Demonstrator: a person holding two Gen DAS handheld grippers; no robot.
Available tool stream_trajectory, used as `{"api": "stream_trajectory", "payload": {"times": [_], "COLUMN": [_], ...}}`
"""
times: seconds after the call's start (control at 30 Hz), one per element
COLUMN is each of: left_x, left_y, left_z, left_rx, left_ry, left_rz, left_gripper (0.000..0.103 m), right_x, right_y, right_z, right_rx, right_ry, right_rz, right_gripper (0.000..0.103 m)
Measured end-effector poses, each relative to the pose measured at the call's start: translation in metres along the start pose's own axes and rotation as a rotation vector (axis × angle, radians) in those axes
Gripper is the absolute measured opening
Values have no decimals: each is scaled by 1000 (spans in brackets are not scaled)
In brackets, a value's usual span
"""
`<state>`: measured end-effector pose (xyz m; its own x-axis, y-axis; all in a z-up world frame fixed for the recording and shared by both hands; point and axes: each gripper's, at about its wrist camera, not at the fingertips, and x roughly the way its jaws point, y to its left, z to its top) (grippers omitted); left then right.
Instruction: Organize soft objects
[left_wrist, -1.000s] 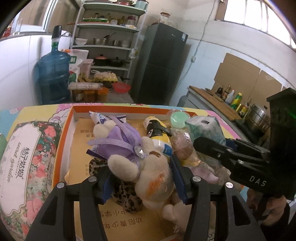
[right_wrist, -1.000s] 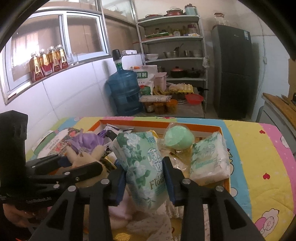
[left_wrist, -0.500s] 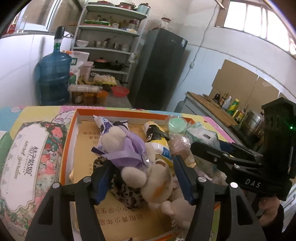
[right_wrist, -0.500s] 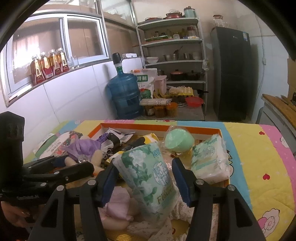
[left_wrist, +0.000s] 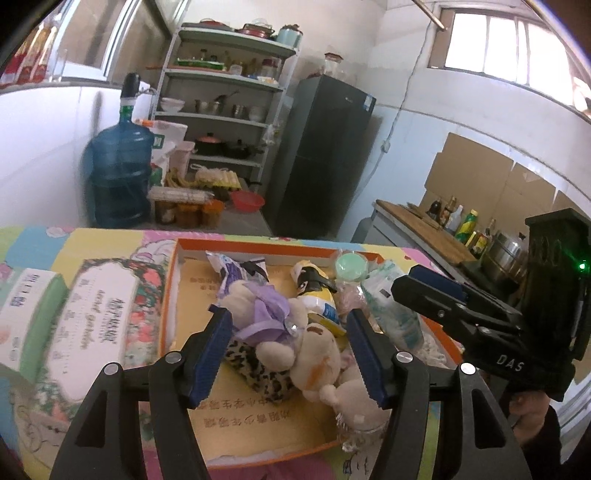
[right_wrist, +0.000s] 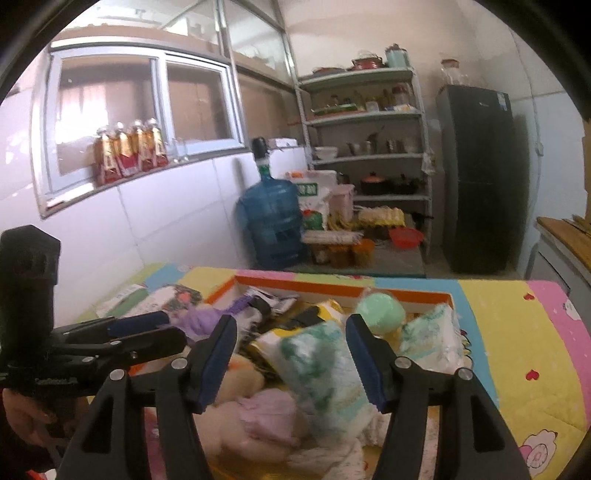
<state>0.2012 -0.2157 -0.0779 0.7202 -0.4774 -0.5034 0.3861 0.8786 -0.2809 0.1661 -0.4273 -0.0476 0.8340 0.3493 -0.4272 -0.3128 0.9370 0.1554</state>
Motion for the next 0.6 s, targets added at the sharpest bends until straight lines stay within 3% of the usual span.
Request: {"api": "stream_trajectory", "payload": {"times": [0.2,0.6], "left_x": [-24,-67], "left_y": [3,9], "left_z": [2,-3], "left_rx": [10,25], "left_ry": [-34,-86], "left_rz": [16,52], "left_gripper": [66,66], "right_x": [-14,-35], "right_y": [19,53], "right_z": [8,4], "right_rx": [-43,27], "right_ry": [-15,-17], "right_rz": [-19,-45], "right_gripper": [61,61]}}
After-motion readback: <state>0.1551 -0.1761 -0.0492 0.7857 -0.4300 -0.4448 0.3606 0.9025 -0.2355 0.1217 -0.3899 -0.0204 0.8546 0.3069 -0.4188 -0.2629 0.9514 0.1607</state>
